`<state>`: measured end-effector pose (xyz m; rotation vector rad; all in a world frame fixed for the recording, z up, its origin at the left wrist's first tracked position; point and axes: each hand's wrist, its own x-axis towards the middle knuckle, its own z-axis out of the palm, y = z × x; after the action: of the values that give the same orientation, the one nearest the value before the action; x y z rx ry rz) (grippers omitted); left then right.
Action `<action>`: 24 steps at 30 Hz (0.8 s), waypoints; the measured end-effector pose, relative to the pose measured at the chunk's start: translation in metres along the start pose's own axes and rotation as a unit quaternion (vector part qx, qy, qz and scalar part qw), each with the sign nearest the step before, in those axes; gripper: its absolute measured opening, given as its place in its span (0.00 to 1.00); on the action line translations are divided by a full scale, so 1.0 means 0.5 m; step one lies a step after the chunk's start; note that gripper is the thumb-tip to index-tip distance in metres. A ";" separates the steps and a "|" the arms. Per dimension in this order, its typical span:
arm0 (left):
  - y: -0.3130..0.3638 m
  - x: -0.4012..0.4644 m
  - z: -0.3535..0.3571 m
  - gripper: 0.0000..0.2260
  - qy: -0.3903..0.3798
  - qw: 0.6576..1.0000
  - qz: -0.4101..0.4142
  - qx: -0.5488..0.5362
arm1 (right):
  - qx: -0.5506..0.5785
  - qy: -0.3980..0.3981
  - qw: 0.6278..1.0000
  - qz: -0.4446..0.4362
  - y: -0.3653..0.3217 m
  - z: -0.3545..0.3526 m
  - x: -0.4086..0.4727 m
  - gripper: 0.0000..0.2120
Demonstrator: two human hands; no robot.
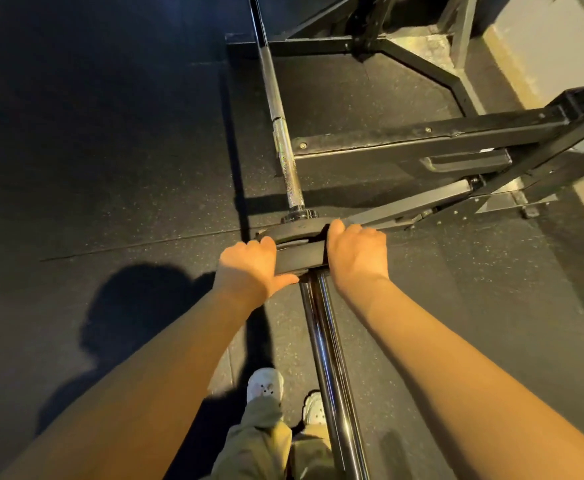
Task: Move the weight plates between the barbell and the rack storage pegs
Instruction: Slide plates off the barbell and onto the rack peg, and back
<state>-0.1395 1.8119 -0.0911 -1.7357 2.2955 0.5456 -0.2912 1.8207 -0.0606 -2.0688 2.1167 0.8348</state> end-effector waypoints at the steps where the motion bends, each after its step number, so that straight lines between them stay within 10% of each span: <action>1: -0.011 -0.007 0.016 0.28 -0.006 1.000 -0.008 -0.023 | -0.033 -0.003 0.999 -0.008 -0.019 -0.009 -0.007 0.19; 12: -0.057 -0.016 0.085 0.11 -0.047 0.956 -0.094 -0.275 | -0.321 -0.021 0.939 -0.121 -0.139 -0.056 -0.027 0.17; 18: -0.082 -0.005 0.135 0.14 -0.040 0.943 -0.072 -0.324 | -0.012 0.131 0.982 -0.134 0.043 0.027 -0.004 0.20; 24: -0.086 -0.008 0.165 0.19 -0.012 0.915 -0.088 -0.393 | 0.091 0.111 0.987 -0.073 0.110 0.123 0.004 0.24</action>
<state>-0.1017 1.8391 -0.1714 -2.1880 1.9861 1.5989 -0.3629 1.8417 -0.0955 -2.2734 2.0197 0.3928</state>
